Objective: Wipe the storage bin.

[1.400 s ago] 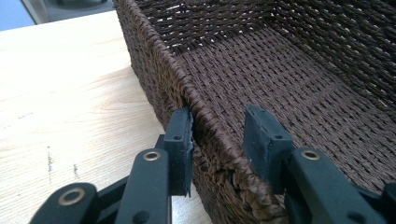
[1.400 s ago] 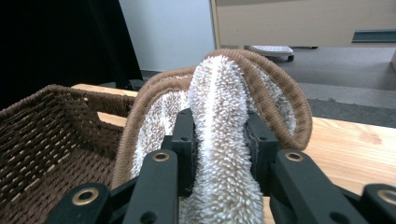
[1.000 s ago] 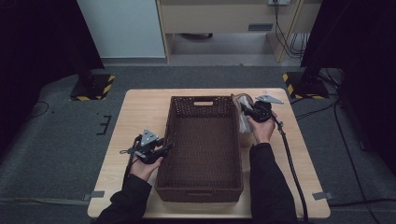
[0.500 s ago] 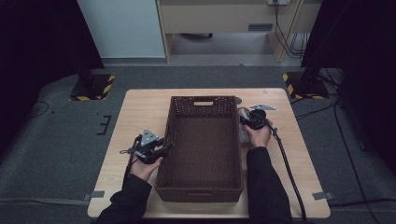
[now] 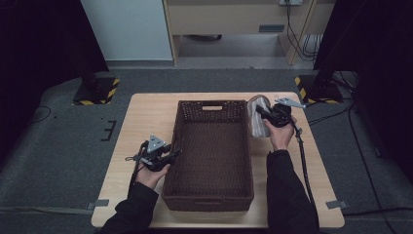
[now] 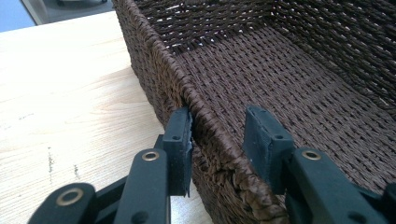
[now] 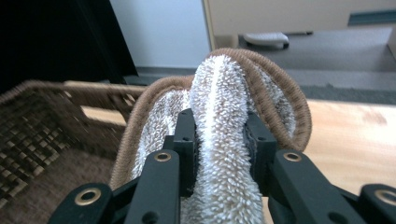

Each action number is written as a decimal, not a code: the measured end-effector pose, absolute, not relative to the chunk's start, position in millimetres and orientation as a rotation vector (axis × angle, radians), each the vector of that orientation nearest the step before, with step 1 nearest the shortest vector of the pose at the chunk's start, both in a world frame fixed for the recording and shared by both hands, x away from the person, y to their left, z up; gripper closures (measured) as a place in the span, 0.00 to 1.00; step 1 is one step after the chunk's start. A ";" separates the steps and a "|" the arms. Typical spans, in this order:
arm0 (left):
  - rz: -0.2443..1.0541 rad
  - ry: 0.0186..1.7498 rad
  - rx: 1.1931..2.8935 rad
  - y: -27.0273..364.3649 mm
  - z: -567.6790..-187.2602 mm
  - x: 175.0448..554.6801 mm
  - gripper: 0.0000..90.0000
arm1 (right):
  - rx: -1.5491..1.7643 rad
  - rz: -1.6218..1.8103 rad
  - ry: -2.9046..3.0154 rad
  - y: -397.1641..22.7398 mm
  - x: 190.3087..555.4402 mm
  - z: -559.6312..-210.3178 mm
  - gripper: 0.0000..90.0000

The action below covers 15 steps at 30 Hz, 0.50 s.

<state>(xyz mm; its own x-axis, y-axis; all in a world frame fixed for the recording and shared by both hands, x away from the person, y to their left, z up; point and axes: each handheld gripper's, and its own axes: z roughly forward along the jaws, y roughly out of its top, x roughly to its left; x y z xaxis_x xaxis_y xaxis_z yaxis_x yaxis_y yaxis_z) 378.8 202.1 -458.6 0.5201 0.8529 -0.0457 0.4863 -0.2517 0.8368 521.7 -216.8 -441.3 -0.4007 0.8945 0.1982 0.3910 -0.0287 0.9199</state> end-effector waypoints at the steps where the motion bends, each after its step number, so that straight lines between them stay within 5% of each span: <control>1: 0.539 1.100 1.903 202.0 -458.6 378.8 0.68 | 1.331 1.432 1.796 -214.8 522.2 -439.1 0.80; 15: 0.538 1.099 1.903 202.2 -458.8 379.0 0.68 | 1.420 1.243 1.949 -197.5 536.3 -492.8 0.80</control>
<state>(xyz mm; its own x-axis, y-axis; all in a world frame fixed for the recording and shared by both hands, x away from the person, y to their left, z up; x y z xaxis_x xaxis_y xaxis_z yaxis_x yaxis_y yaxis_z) 379.0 202.2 -458.8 0.5212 0.8522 -0.0470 0.4858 -0.2510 0.8372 536.3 -197.5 -492.8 -0.3862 0.9086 0.1593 0.5279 0.0761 0.8459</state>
